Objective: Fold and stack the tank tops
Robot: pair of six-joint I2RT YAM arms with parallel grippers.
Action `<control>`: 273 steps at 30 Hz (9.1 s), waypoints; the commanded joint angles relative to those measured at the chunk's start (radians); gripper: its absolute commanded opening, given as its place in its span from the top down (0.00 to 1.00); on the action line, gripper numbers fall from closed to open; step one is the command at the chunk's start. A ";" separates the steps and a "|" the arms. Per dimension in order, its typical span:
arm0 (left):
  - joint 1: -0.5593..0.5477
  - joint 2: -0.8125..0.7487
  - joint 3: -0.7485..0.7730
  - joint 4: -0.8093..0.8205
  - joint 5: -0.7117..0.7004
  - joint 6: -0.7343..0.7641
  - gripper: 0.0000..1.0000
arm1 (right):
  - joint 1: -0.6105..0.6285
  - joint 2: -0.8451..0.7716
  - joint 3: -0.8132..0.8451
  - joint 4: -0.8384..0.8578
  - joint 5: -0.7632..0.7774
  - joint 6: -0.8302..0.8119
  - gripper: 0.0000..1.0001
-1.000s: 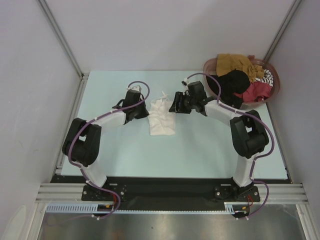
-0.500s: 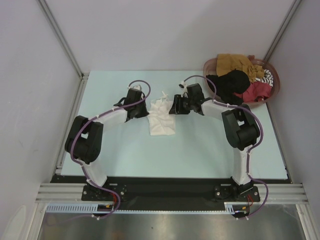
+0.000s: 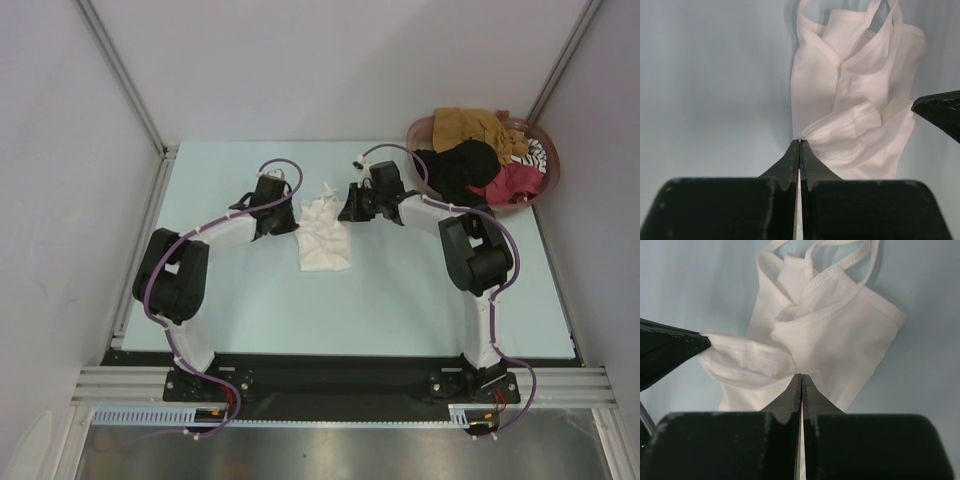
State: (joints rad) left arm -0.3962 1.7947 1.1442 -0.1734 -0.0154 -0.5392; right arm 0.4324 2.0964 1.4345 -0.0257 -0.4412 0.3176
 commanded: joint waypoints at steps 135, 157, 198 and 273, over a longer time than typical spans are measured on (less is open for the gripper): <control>-0.098 -0.175 -0.667 0.655 0.052 -0.556 0.54 | 0.101 -0.335 -0.675 0.388 0.157 0.583 1.00; -0.224 -0.434 -0.748 0.450 -0.034 -0.472 1.00 | 0.209 -0.630 -0.793 0.158 0.279 0.502 1.00; -0.113 -0.517 -0.402 0.009 0.117 -0.234 0.92 | 0.134 -0.661 -0.458 -0.224 0.211 0.252 1.00; 0.102 0.265 0.238 0.009 0.293 -0.140 0.82 | -0.073 0.062 0.121 -0.089 0.139 0.259 0.99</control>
State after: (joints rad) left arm -0.3058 2.0422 1.3369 -0.1783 0.2821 -0.7044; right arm 0.3683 2.1368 1.5078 -0.1574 -0.2974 0.5709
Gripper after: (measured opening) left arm 0.162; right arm 0.011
